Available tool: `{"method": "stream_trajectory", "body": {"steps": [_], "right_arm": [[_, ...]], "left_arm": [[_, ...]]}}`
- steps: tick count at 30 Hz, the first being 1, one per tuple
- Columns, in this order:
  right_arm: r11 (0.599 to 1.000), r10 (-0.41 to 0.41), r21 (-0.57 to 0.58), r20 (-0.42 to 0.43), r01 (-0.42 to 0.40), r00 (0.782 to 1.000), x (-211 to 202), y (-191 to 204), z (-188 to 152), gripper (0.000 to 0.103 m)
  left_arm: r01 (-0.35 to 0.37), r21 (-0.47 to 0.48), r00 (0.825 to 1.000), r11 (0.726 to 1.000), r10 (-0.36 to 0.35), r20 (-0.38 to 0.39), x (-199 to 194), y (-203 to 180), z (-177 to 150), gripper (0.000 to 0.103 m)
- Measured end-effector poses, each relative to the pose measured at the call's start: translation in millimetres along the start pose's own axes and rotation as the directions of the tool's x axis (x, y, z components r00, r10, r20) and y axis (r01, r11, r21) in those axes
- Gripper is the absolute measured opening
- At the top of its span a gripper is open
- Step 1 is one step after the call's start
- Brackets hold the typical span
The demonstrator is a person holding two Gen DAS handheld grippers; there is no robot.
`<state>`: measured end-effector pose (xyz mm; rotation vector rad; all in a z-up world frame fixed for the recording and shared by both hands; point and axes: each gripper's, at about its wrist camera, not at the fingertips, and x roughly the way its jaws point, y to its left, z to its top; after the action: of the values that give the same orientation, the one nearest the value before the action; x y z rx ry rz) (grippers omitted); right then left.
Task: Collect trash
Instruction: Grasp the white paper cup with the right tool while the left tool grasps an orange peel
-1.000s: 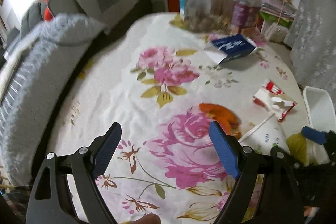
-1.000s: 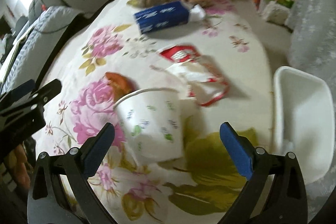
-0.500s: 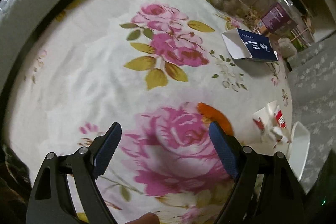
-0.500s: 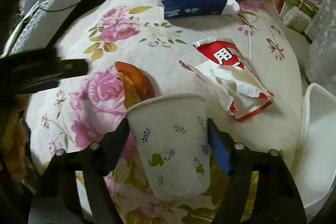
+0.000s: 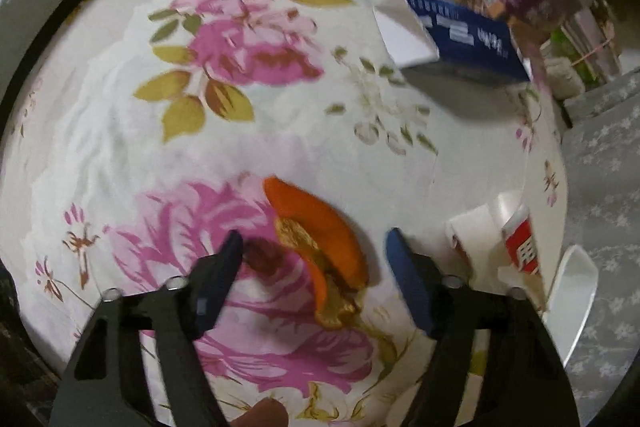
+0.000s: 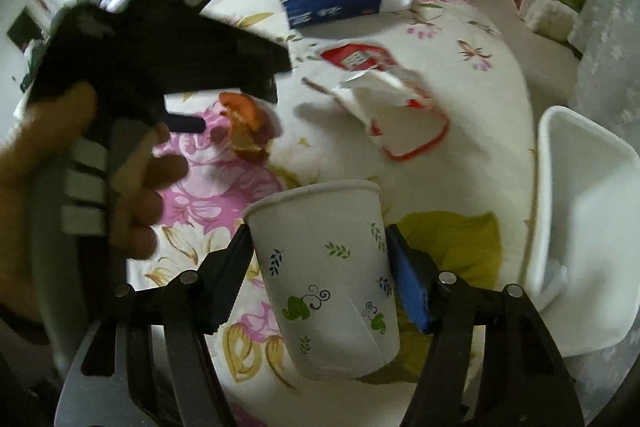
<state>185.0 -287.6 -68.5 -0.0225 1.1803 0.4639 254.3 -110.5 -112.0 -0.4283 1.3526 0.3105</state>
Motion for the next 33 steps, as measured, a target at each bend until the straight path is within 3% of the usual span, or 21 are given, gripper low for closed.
{"method": "stream_trajectory", "body": {"steps": [3,5,6,11,15,19,22,23,29,33], "right_arm": [[1.000,0.018,0.010,0.017,-0.018,1.000,-5.9,0.9,1.0,0.064],[1.000,0.029,0.011,0.029,-0.029,0.999,-8.5,2.0,3.8,0.064],[0.999,0.038,0.012,0.038,-0.038,0.999,-10.0,4.1,6.1,0.064],[0.997,0.078,0.006,0.120,-0.079,0.990,-19.4,18.8,23.1,0.064],[0.996,0.093,-0.007,0.226,-0.094,0.970,-32.5,35.7,37.4,0.064],[0.997,0.071,-0.018,0.353,-0.069,0.933,-49.0,53.1,50.4,0.065],[0.999,0.037,-0.022,0.451,-0.030,0.892,-62.3,67.9,56.7,0.066],[1.000,0.026,-0.023,0.477,-0.017,0.878,-66.2,71.6,58.4,0.067],[0.999,-0.018,-0.023,0.605,0.040,0.796,-86.4,98.3,64.7,0.067],[0.995,-0.056,-0.027,0.663,0.098,0.746,-97.0,112.6,63.1,0.068]], "left_arm": [[-0.032,0.068,0.998,0.997,0.029,0.047,-2.3,-1.9,-7.7,0.044],[-0.016,0.088,0.998,0.996,0.011,0.058,-5.6,8.3,-9.2,0.026],[-0.007,0.093,0.998,0.996,0.001,0.060,-7.3,14.3,-8.7,0.022],[-0.029,0.122,0.991,0.992,0.013,0.133,-23.6,60.1,1.9,0.018],[-0.033,0.101,0.972,0.994,0.008,0.236,-49.9,93.5,8.8,0.018],[-0.076,0.079,0.919,0.994,0.039,0.393,-85.7,107.2,4.0,0.018],[-0.085,0.052,0.865,0.995,0.047,0.500,-109.1,116.6,5.7,0.018],[-0.089,0.040,0.837,0.995,0.053,0.545,-119.8,120.5,2.4,0.018],[-0.088,-0.015,0.722,0.996,0.074,0.688,-162.3,131.4,-10.7,0.018],[-0.076,-0.020,0.671,0.997,0.066,0.738,-181.0,135.2,-17.2,0.018]]}}
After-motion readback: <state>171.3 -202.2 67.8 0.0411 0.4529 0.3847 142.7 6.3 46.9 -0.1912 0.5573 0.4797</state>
